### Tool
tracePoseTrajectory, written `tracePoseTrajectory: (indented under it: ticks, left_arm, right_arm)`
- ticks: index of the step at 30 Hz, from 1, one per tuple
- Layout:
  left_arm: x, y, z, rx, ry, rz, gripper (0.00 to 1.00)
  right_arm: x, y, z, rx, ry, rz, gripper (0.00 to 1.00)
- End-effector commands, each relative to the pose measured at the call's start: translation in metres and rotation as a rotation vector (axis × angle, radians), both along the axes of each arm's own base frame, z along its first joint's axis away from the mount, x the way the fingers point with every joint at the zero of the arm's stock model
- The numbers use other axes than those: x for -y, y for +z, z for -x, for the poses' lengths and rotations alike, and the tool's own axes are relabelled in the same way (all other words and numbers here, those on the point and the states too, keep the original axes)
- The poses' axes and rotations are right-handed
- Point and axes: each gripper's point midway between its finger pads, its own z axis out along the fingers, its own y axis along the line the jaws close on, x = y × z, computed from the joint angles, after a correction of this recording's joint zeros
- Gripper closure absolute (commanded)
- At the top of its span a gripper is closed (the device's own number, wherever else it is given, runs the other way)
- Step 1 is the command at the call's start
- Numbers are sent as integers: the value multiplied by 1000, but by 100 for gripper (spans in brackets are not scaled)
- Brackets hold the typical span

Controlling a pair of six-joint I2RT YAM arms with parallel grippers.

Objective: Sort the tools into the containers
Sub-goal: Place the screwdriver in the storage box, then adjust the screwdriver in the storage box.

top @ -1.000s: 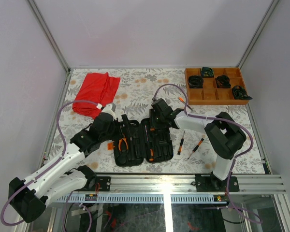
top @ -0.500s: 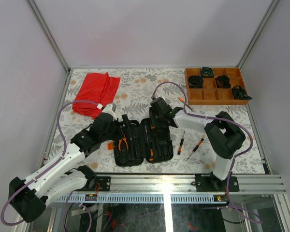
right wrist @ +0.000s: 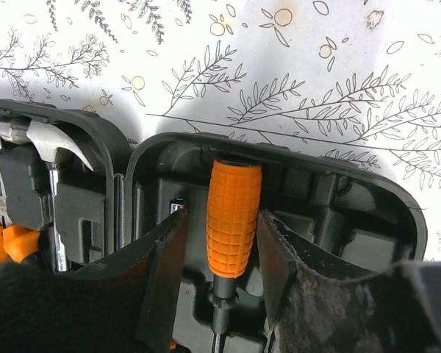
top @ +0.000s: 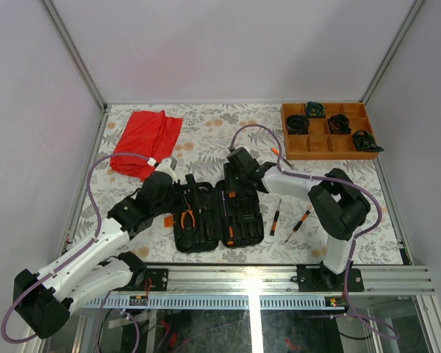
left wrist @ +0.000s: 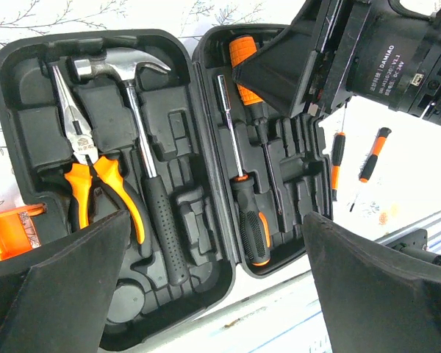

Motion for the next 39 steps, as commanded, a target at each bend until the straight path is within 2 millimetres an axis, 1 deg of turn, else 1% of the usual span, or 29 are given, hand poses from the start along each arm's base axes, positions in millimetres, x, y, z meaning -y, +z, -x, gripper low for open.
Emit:
tracePoseTrajectory:
  ticks: [1,5,10,14,15,19,21,25,26,34,39]
  left_arm:
    - [1,2,-5,15,12,20,0]
    - [-1,2,-5,17,21,16,0]
    - [-5,-3,-7,14,40,-7,0]
    - [-9,-6,-10,14,65,-21,0]
    - [-9,-7,-11,13,68,-24,0]
    - [-5,-10,-14,2,62,-28,0]
    - [-2,-10,-16,-2,55,-26,0]
    - [5,-11,-22,-16,46,-22,0]
    - [7,-11,-24,-16,44,-21,0]
    - [17,10,-47,36,67,-13,0]
    - [16,26,-58,77,91,-9,0]
  right_arm:
    - [4,18,-10,57,-12,27,49]
    - [8,24,-8,66,-11,34,48]
    - [16,37,-2,99,-3,22,48]
    - [24,47,5,131,-4,1,42]
    - [25,52,6,146,-6,-12,40]
    - [32,60,14,172,5,-33,36]
    - [36,62,18,181,5,-37,28]
    - [46,67,25,193,-21,-52,4]
    - [49,70,26,202,-33,-57,0]
    - [69,87,33,275,-63,-59,1]
    - [81,93,37,329,-61,-60,1]
